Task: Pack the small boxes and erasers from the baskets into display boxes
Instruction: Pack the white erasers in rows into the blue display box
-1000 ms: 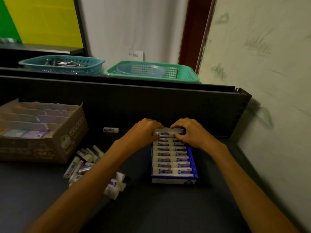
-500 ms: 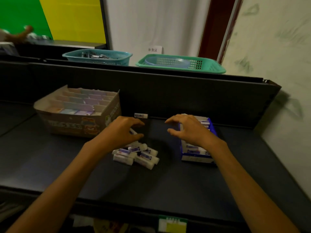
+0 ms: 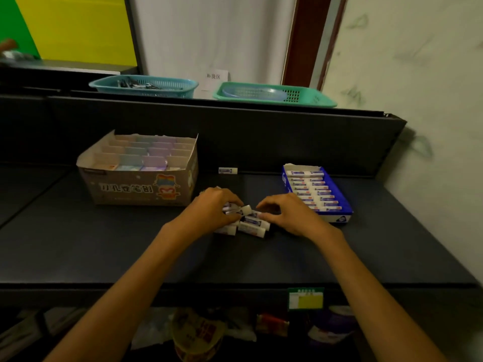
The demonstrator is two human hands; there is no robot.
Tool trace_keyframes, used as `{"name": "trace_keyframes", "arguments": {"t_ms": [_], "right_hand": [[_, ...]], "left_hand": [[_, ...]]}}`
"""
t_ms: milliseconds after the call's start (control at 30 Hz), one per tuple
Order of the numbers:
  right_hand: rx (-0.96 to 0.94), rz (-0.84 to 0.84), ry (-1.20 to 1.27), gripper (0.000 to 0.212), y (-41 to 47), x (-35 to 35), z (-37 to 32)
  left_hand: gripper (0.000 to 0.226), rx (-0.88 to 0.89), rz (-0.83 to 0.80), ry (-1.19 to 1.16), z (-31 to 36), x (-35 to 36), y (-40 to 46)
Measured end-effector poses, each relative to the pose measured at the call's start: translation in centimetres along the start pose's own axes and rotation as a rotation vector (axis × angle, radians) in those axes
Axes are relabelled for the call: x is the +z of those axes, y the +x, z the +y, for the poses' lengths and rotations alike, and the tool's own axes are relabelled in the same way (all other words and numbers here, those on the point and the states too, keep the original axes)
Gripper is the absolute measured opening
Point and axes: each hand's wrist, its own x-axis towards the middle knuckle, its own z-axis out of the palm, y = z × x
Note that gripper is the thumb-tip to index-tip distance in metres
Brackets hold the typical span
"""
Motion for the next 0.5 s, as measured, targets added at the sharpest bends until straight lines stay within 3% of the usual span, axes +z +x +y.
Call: {"name": "trace_keyframes", "arguments": {"t_ms": [367,500], "right_hand": [[-0.001,-0.02,-0.108,0.03,1.1,-0.2,0.0],[-0.004,0.076,-0.046,0.023,1.2,-0.7,0.4]], "left_hand": [[0.028,0.052,-0.03,0.071,0.0,0.2,1.2],[0.027,0.063,-0.021,0.057,0.0,0.2,1.2]]}}
